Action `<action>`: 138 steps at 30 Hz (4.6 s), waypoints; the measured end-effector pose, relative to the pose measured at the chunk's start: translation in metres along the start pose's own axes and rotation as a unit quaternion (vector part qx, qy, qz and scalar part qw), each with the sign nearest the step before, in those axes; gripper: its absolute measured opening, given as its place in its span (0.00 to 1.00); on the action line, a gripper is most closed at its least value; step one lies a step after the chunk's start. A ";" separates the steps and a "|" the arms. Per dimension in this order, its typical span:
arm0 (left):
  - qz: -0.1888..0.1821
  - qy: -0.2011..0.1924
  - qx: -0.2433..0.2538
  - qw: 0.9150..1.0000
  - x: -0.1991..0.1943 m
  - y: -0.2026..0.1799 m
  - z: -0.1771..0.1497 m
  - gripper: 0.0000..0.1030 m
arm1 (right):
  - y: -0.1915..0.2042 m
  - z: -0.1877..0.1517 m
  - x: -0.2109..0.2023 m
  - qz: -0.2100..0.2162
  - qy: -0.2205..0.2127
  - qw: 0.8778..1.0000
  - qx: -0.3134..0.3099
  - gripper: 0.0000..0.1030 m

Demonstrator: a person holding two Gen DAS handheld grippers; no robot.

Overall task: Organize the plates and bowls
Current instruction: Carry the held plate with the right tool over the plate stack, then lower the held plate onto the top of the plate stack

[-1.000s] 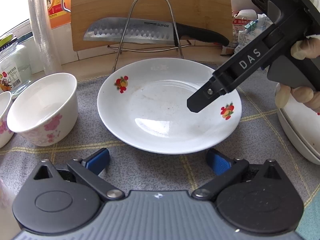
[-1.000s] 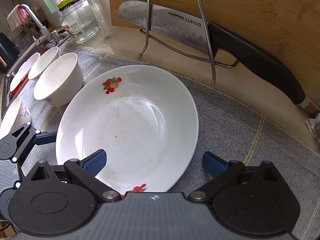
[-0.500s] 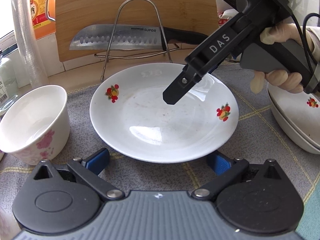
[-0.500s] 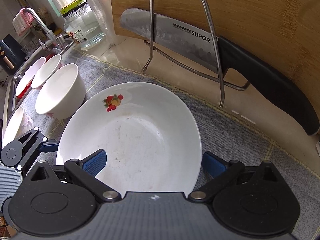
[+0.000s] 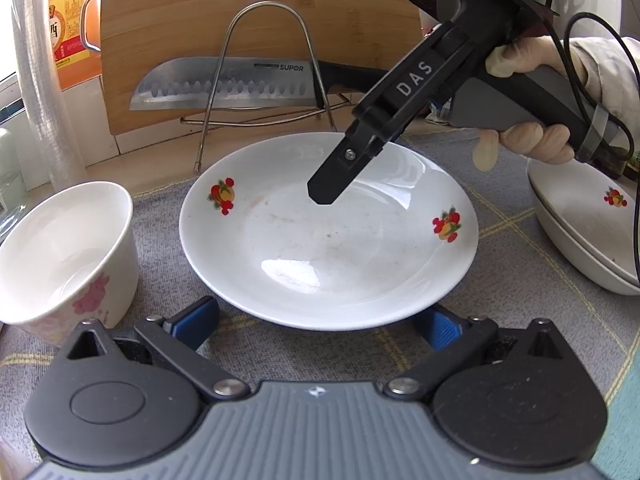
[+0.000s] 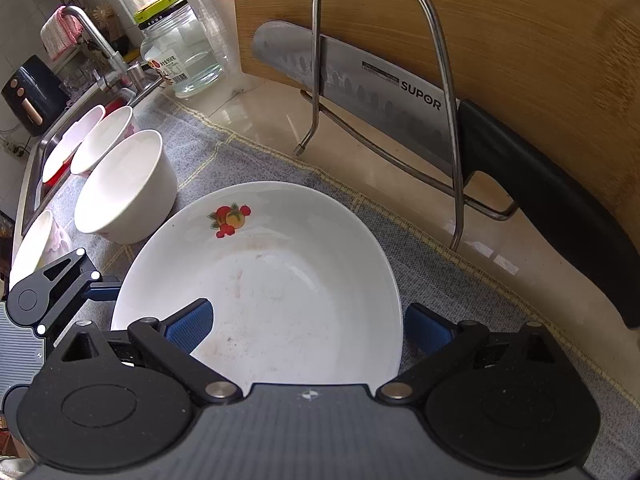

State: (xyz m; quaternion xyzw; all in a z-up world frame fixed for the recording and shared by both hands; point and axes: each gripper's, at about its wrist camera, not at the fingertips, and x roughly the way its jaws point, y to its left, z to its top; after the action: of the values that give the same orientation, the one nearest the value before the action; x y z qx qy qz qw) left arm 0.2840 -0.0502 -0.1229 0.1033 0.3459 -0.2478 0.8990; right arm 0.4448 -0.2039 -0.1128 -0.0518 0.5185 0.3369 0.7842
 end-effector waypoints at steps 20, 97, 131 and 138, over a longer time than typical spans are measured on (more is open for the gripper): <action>-0.003 -0.013 0.029 0.999 -0.005 -0.005 -0.002 1.00 | 0.000 0.007 0.000 0.023 0.016 1.000 -0.004 0.92; -0.093 -0.031 0.164 0.981 -0.068 -0.094 0.022 0.98 | 0.036 -0.129 -0.151 -0.050 -0.064 0.990 0.117 0.92; -0.226 -0.005 0.251 0.941 -0.014 -0.167 0.036 0.98 | -0.006 -0.235 -0.197 -0.138 -0.076 0.952 0.262 0.92; -0.226 0.002 0.249 0.942 -0.012 -0.166 0.036 0.98 | -0.009 -0.234 -0.191 -0.135 -0.074 0.953 0.261 0.92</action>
State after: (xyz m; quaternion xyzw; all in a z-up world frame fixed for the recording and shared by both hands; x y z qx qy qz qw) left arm 0.2112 -0.2005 -0.0910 0.2439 0.2890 -0.5224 0.7642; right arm 0.2233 -0.4022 -0.0597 0.1099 0.5168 0.0836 0.8449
